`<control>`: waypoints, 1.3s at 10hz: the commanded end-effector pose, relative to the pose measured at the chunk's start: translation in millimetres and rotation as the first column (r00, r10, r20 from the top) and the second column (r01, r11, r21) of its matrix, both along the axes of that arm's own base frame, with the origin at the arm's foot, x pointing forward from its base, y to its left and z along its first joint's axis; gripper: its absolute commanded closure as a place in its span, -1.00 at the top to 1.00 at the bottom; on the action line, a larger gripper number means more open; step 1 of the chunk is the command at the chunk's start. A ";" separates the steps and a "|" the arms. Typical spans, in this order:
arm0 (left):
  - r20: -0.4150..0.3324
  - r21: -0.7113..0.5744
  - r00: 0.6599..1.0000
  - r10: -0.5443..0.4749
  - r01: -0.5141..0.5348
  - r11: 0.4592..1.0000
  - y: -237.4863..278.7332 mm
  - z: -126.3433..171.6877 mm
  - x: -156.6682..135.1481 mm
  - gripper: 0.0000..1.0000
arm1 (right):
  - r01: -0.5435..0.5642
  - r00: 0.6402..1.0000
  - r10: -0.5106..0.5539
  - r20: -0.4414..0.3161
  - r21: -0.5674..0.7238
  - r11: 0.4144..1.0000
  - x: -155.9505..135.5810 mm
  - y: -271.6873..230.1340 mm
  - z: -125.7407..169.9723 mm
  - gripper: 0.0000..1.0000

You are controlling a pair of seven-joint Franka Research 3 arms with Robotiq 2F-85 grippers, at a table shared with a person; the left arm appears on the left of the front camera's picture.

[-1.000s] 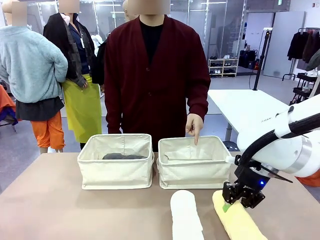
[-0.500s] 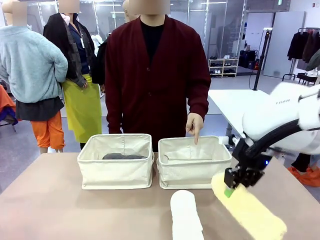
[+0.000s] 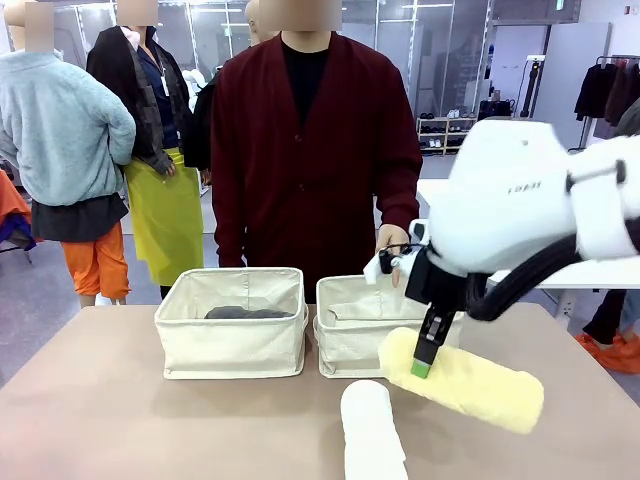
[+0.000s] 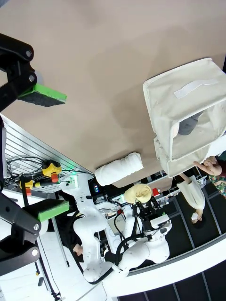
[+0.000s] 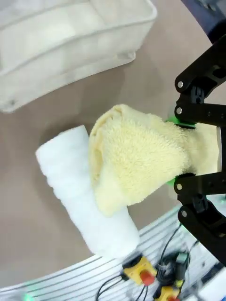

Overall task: Divide the towels into two baskets.
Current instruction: Pick up one hotel-folded towel from the bottom of the table and place it in the Fabric basket indicated by the person.

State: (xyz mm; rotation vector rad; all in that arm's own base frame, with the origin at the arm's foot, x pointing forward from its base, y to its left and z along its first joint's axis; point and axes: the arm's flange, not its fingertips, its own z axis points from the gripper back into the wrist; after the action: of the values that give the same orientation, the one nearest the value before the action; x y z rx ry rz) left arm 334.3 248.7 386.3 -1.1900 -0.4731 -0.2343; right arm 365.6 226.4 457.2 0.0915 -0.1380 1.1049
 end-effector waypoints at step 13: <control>0.008 -0.002 1.000 0.006 -0.006 1.000 -2.3 1.7 -5.7 1.00 | -0.243 0.927 0.294 0.231 -0.226 0.943 93.3 71.5 48.5 -0.27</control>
State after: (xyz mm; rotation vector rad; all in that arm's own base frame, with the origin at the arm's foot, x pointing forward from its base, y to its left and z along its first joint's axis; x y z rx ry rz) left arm 334.3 248.6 386.2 -1.1900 -0.4728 -0.2343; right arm 439.6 291.4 504.7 -0.1898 -0.2669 1.3649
